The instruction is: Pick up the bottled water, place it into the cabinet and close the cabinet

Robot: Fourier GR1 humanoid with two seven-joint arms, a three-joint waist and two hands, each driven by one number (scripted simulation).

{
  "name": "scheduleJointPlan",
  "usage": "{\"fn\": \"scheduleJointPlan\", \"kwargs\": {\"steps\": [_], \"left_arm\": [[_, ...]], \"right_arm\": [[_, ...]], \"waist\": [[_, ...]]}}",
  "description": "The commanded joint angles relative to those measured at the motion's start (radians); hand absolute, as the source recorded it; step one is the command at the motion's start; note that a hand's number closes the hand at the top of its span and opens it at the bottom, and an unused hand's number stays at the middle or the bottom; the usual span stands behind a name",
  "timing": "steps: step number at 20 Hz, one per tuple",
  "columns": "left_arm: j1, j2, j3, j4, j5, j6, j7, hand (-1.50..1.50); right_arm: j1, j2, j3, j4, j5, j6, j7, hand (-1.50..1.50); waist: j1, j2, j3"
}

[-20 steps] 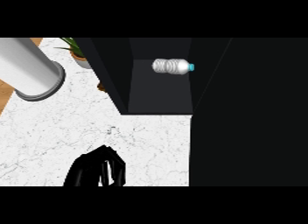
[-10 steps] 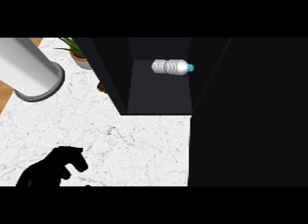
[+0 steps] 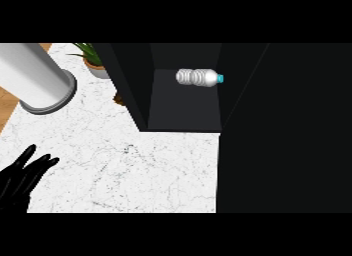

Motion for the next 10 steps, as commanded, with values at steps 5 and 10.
{"fn": "scheduleJointPlan", "kwargs": {"steps": [5, 10], "left_arm": [[0.082, 0.062, 0.078, -0.020, 0.065, -0.087, -0.019, -1.50], [0.121, 0.107, 0.132, -0.027, 0.113, -0.125, -0.005, -1.50]], "right_arm": [[-0.096, -0.045, 0.078, -0.297, 0.147, -0.062, 0.123, 1.50], [-0.201, -0.068, 0.152, -0.265, 0.178, -0.068, 0.175, 1.50]], "waist": [[0.018, -0.004, -0.008], [0.027, -0.013, -0.010]]}}
